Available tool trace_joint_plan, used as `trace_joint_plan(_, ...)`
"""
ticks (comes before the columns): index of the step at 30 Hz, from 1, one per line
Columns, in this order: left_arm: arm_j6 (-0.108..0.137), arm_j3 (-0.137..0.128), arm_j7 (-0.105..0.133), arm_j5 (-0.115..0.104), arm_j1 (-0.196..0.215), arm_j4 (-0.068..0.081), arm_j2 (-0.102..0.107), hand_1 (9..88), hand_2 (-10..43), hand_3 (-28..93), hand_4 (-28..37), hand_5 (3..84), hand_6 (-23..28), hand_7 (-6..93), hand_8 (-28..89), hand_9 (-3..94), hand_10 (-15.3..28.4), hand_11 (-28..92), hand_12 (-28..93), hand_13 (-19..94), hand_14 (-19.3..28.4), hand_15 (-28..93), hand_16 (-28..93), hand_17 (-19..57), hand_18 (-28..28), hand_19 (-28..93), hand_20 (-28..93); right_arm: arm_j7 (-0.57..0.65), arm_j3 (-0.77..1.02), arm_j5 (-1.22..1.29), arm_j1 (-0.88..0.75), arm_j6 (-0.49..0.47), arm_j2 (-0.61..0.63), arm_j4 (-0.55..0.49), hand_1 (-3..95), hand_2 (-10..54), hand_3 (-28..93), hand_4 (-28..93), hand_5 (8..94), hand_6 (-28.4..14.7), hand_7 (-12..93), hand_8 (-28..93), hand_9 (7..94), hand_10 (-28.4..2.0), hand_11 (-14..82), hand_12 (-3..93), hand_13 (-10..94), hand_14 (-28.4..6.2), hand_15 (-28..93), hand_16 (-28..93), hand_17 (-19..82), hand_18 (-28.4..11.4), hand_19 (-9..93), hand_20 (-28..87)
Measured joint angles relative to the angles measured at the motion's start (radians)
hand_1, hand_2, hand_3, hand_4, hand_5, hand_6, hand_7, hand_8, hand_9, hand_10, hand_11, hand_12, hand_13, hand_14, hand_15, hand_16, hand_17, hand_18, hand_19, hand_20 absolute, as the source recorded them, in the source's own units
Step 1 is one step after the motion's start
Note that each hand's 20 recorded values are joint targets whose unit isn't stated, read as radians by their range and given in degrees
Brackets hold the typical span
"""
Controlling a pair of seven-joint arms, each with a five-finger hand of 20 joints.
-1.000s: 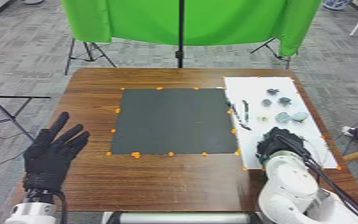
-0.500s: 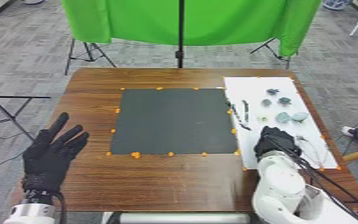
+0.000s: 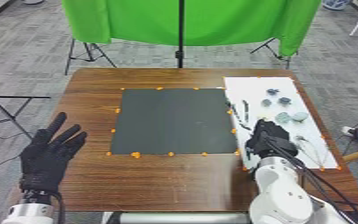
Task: Arrange flowers
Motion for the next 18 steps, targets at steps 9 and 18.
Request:
trace_joint_plan(9,0.0,-0.021,-0.008,0.007,0.012,-0.015,-0.004,16.6,6.3,76,-28.3,31.9,4.1,11.4,-10,31.2,19.0,20,12,21,28.3,46,-7,-11.6,28.4,51,2,-0.151,-0.169,0.039,0.226,0.048,-0.112,0.07,58.4,-9.5,68,-28,86.2,-6.1,34,13,89.5,-12.4,50.7,22.5,87,-8.0,71,20,60,-18.4,93,52)
trace_joint_plan(18,0.017,-0.007,0.0,0.005,0.001,-0.017,0.036,16.7,6.3,76,-28.3,31.9,4.1,11.5,-10,31.2,18.9,20,12,21,28.2,46,-7,-11.6,28.4,51,2,-0.391,-0.404,0.101,0.517,0.042,-0.374,0.385,57.6,-9.5,68,-28,86.5,-5.1,34,13,90.2,-11.9,50.7,22.4,88,-7.5,71,20,61,-18.1,93,53)
